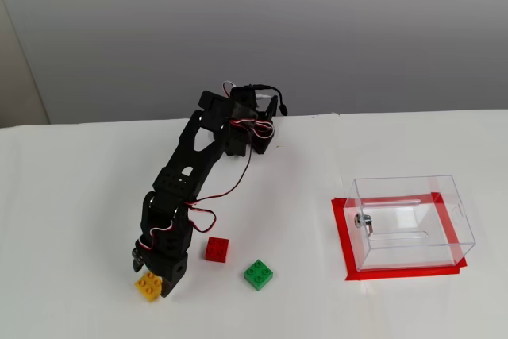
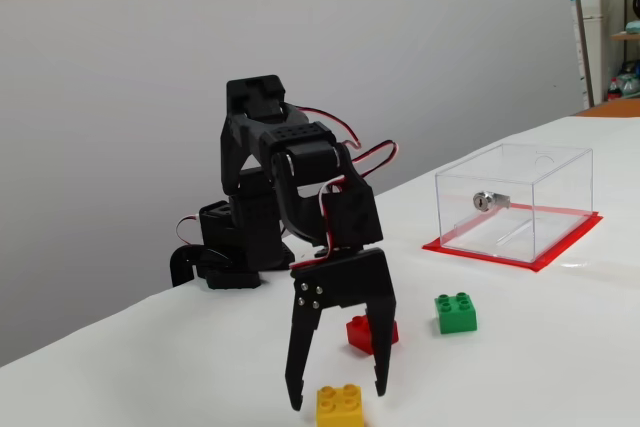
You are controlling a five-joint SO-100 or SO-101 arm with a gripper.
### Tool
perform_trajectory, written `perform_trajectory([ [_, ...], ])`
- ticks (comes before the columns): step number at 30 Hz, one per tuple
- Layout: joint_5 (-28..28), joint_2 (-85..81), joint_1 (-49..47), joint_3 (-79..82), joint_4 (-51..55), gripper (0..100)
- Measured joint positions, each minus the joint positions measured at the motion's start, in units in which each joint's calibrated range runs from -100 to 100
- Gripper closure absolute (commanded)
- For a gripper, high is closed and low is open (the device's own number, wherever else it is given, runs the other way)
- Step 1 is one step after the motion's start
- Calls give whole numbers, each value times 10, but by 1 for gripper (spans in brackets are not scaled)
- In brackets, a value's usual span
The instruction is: Pick the yellow lego brick and place it into the transparent box
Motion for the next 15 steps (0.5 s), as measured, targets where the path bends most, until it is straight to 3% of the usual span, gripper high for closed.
perform_trajectory([
  [12,2,33,0,0,0,71],
  [15,2,33,0,0,0,81],
])
